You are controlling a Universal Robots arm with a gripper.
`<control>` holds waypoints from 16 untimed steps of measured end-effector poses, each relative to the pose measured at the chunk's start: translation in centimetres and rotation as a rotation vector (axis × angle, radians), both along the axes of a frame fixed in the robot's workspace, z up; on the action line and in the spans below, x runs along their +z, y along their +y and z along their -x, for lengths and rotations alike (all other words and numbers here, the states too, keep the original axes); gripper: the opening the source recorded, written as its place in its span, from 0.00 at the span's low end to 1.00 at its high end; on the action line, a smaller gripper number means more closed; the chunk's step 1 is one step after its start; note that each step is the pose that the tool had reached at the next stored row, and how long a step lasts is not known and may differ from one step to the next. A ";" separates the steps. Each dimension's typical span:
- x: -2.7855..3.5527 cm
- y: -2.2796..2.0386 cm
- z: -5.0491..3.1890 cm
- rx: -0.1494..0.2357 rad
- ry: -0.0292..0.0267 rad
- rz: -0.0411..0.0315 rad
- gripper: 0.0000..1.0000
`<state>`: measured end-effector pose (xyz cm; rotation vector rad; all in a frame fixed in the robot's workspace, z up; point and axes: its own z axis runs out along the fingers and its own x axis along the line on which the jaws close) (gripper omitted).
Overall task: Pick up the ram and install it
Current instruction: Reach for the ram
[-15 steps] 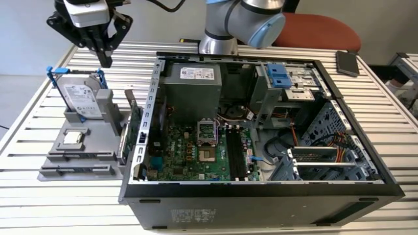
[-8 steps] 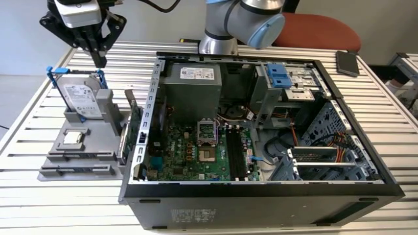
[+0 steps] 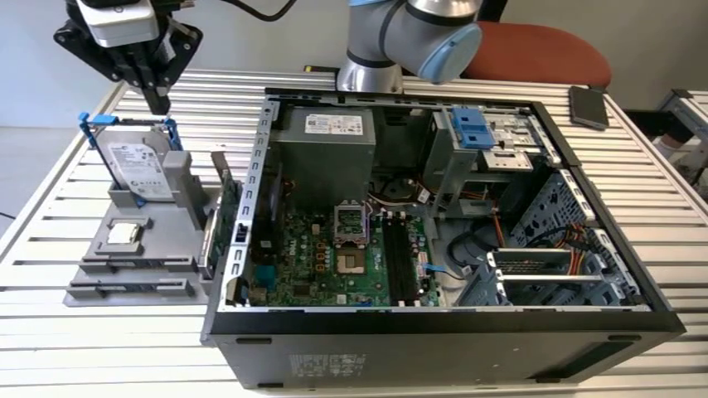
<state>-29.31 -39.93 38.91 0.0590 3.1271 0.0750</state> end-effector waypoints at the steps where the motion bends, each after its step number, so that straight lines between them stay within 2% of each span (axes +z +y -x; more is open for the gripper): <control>1: -0.01 0.00 0.14 0.003 -0.0001 0.0000 0.00; 10: -0.07 0.00 1.15 0.017 0.0016 0.0001 0.00; 16: -0.11 0.00 2.43 0.028 0.0015 0.0001 0.00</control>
